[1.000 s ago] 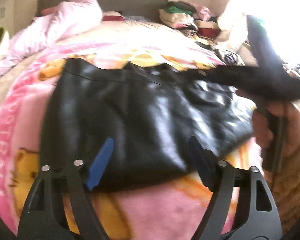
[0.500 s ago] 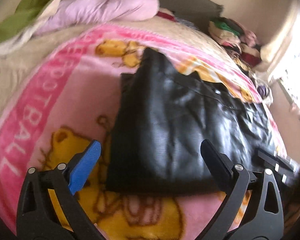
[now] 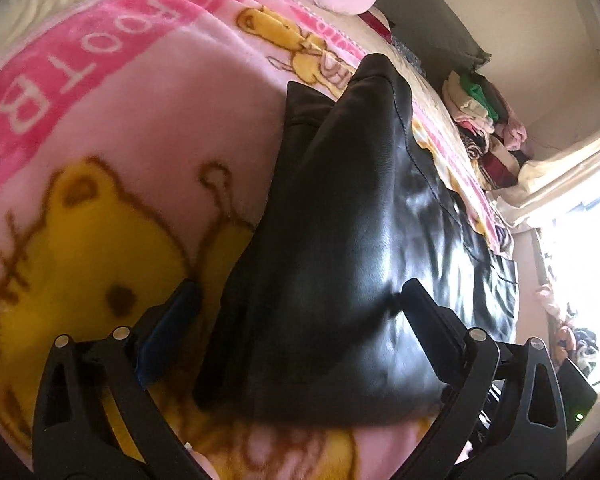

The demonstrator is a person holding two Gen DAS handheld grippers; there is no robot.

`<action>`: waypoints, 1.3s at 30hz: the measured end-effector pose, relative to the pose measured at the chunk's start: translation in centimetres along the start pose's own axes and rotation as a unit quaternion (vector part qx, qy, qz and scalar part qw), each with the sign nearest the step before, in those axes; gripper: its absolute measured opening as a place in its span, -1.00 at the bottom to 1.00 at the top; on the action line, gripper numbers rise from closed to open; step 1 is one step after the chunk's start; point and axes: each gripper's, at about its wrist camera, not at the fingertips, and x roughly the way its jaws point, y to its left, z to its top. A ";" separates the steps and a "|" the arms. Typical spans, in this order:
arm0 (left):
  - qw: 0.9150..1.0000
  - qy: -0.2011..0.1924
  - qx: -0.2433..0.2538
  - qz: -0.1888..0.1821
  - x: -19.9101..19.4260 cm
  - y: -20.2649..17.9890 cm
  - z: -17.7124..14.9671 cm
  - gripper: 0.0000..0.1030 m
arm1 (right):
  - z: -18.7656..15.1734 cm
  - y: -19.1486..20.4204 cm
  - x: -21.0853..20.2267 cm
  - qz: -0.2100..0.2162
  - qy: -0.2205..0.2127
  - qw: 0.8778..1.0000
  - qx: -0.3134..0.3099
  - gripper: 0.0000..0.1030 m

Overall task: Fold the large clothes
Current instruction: 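Grasp the black jacket edge with both grippers and lift it upright, then fold the lifted jacket edge over onto the bundle with both grippers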

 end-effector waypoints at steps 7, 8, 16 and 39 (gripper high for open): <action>0.999 -0.030 0.021 -0.003 0.0 -1.5 -0.5 0.24 | 0.0 -0.9 -0.6 0.031 -0.018 0.999 0.028 -0.21; 0.999 -0.031 0.021 -0.007 -0.2 -1.6 -0.5 0.09 | 0.1 -1.0 -0.7 0.034 -0.020 0.999 0.033 -0.21; 0.989 -0.081 0.116 -0.052 -4.9 -6.8 0.0 -0.50 | -0.1 -0.9 -2.8 0.052 -0.053 0.997 0.022 0.00; 0.980 -0.035 0.191 -0.051 -5.7 -16.1 0.4 -0.52 | -1.8 10.1 -4.2 -0.127 -0.247 0.934 -0.225 -0.50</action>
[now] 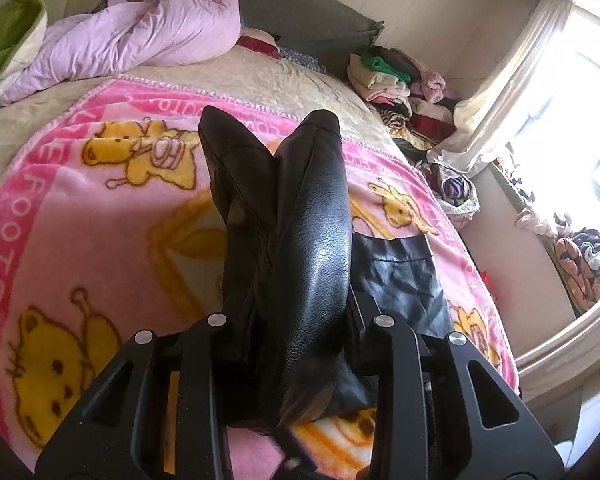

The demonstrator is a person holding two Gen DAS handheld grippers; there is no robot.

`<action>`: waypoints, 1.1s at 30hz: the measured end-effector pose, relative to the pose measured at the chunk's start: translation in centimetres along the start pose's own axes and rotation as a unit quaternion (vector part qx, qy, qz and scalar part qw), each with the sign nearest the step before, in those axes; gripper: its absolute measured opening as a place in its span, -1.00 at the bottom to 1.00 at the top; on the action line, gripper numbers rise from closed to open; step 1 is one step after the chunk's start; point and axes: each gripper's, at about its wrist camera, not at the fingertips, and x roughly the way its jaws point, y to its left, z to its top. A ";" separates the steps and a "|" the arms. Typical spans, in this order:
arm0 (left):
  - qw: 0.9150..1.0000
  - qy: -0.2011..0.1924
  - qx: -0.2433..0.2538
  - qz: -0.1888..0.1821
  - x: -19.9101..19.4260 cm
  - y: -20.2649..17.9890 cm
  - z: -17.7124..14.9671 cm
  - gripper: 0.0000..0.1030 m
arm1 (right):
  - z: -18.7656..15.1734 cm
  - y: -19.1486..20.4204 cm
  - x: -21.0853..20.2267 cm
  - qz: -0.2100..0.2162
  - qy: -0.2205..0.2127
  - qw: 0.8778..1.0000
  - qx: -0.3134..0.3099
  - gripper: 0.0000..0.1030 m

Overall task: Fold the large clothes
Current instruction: 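Fold the lifted jacket edge over onto the bundle with both grippers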

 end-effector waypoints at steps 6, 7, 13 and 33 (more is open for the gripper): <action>0.999 -0.007 0.006 -0.051 -0.5 -3.2 0.6 -0.21 | 0.3 -3.9 -3.0 -0.068 -0.014 0.998 0.010 -0.70; 0.998 -0.009 0.014 -0.068 -0.5 -4.4 0.8 -0.18 | 0.2 -5.1 -3.7 -0.080 -0.019 0.996 0.024 -0.70; 0.985 -0.020 0.033 -0.167 -0.6 -9.9 0.5 0.00 | -2.8 -13.1 -6.3 -0.086 -0.013 0.974 0.208 -0.69; 0.993 0.103 0.049 -0.024 11.6 -7.5 -7.1 0.11 | -7.4 -31.3 -6.8 0.134 0.116 0.867 0.467 0.88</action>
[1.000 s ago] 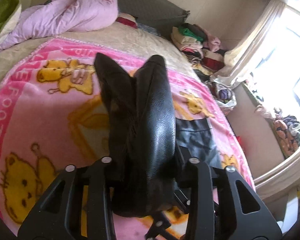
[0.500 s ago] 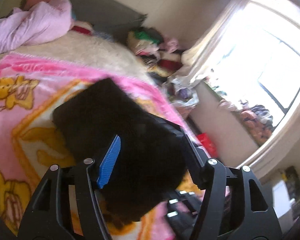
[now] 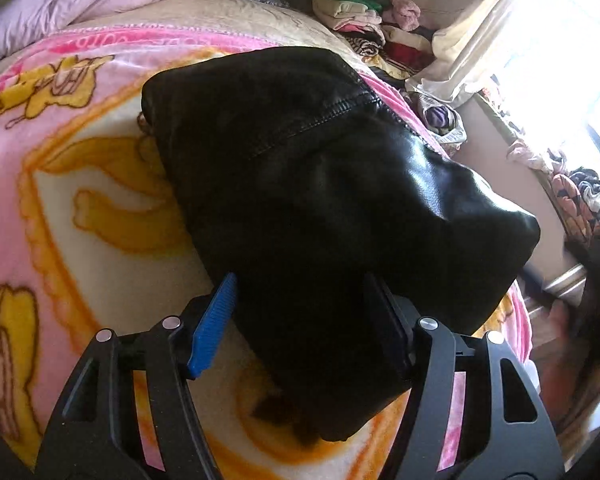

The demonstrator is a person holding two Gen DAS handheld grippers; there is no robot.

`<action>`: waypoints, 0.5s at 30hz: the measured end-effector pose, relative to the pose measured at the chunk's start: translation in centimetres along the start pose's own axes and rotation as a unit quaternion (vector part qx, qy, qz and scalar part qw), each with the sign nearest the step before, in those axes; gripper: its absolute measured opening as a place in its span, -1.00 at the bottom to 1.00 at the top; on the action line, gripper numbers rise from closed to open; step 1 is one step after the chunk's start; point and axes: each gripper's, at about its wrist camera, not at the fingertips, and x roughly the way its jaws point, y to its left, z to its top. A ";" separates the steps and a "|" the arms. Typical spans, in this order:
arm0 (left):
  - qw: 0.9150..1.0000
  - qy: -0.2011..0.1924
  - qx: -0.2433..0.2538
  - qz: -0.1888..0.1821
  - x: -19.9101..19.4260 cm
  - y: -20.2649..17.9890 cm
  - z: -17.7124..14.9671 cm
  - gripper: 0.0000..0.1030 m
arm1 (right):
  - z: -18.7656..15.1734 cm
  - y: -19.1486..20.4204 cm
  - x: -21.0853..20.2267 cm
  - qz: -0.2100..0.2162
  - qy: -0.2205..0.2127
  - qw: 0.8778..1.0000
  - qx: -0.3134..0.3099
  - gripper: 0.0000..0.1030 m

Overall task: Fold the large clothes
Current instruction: 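Fold the lifted jacket edge over onto the bundle with both grippers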

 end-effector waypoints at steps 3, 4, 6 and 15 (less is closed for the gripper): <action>1.000 -0.001 -0.001 -0.001 0.0 0.3 0.1 0.11 | 4.2 1.2 3.1 -0.035 0.050 0.997 -0.051 0.88; 1.000 -0.001 -0.002 -0.001 -0.1 0.2 0.0 0.11 | 4.8 1.8 4.9 -0.042 0.080 0.994 -0.067 0.88; 1.000 0.000 -0.002 0.000 0.1 -0.1 0.1 0.11 | 5.0 3.0 8.5 -0.064 0.132 0.985 -0.094 0.85; 0.999 -0.043 -0.019 -0.025 -3.1 0.2 0.4 0.28 | 5.3 9.1 5.1 -0.062 0.010 0.961 -0.271 -0.67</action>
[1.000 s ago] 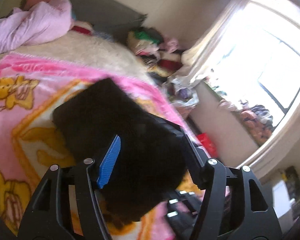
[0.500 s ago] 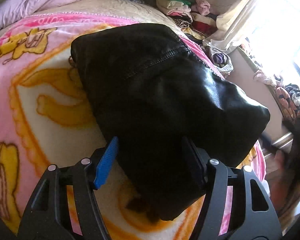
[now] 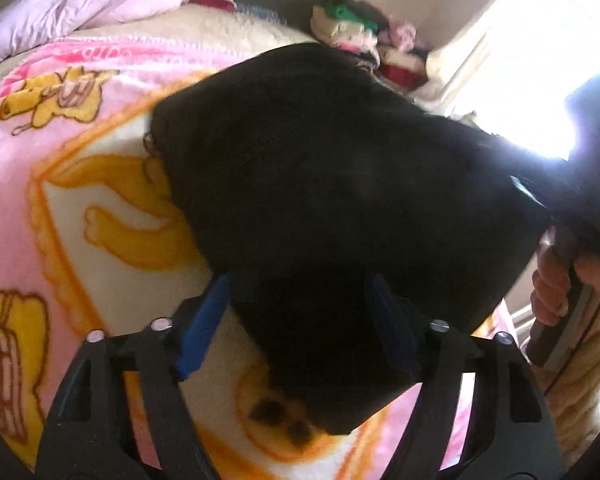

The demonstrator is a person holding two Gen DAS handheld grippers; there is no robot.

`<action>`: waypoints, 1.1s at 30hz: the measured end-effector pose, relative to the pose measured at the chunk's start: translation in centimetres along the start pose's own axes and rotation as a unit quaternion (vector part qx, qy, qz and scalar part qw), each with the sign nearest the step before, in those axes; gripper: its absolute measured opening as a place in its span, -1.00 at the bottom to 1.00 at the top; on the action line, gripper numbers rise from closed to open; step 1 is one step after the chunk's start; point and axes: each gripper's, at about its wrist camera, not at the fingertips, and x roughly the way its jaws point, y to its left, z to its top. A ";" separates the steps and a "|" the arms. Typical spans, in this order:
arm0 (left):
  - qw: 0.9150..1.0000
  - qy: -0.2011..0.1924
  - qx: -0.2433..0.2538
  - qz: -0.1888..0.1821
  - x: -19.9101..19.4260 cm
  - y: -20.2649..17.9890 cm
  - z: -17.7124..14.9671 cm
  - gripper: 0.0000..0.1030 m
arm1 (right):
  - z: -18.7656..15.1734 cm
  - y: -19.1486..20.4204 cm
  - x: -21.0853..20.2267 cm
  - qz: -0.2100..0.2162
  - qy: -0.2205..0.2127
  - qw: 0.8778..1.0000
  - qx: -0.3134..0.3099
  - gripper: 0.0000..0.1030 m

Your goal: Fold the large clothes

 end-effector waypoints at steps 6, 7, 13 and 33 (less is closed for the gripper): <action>0.999 0.008 -0.002 -0.034 0.7 -1.4 1.2 0.28 | -1.8 -7.7 -2.0 -0.023 -0.025 0.997 0.064 -0.68; 0.999 0.013 -0.005 -0.040 1.3 -1.5 1.2 0.28 | -2.5 -8.9 -1.7 -0.021 -0.017 0.997 0.079 -0.68; 0.994 0.068 -0.047 -0.074 5.7 -1.4 -0.3 0.52 | -8.7 -14.4 2.9 -0.008 0.056 0.982 0.181 -0.65; 0.990 0.105 -0.054 -0.075 9.0 -1.8 -0.2 0.82 | -11.3 -16.9 3.5 0.085 0.127 0.955 0.255 0.31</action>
